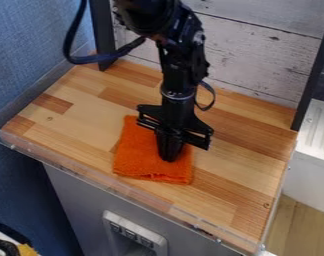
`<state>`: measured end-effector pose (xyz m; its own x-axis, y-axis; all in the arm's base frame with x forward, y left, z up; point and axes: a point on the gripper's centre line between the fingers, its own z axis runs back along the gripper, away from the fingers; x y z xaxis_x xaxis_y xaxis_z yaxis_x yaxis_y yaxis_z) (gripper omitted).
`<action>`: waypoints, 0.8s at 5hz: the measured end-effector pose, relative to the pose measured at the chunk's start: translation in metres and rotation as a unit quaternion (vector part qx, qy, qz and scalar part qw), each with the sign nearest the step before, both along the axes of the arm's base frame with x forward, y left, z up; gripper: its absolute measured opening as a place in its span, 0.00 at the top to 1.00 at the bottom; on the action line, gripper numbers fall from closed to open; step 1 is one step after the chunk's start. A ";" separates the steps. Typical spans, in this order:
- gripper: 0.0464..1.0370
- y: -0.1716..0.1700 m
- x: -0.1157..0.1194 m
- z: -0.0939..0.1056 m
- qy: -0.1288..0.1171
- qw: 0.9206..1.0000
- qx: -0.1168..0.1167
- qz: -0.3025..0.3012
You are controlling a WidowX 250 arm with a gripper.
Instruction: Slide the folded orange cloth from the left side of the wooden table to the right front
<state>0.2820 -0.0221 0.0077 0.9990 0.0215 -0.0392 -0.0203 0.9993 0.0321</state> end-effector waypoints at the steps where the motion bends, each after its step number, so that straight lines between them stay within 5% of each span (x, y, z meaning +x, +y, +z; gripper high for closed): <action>1: 0.99 -0.011 0.003 0.001 -0.002 1.000 -0.004 -0.014; 2: 0.96 -0.017 0.003 0.000 -0.001 1.000 -0.010 -0.024; 3: 0.81 -0.019 -0.002 0.004 0.011 0.999 -0.016 -0.034; 4: 0.55 -0.021 -0.003 0.021 0.002 0.999 -0.021 -0.036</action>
<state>0.2792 -0.0427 0.0287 0.9977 -0.0525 -0.0424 0.0522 0.9986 -0.0096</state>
